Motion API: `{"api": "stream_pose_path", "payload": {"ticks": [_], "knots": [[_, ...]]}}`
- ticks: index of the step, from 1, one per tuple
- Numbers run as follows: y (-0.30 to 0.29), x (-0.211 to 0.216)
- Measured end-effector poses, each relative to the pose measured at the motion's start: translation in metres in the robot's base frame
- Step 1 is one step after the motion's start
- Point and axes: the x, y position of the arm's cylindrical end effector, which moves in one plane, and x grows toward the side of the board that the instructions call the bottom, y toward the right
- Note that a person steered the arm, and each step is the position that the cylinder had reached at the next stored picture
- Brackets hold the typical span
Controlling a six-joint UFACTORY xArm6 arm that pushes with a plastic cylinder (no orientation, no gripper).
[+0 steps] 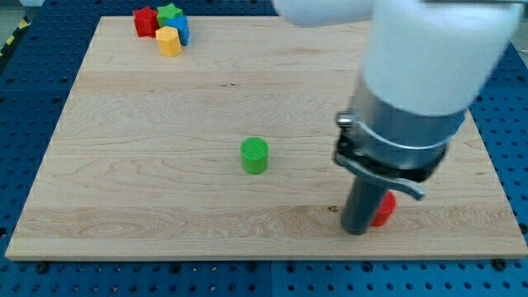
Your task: Move red circle to the center right
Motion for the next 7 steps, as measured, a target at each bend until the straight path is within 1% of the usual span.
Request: {"api": "stream_pose_path", "payload": {"ticks": [2, 5, 7], "knots": [[0.078, 0.0], [0.086, -0.002], [0.072, 0.005]]}}
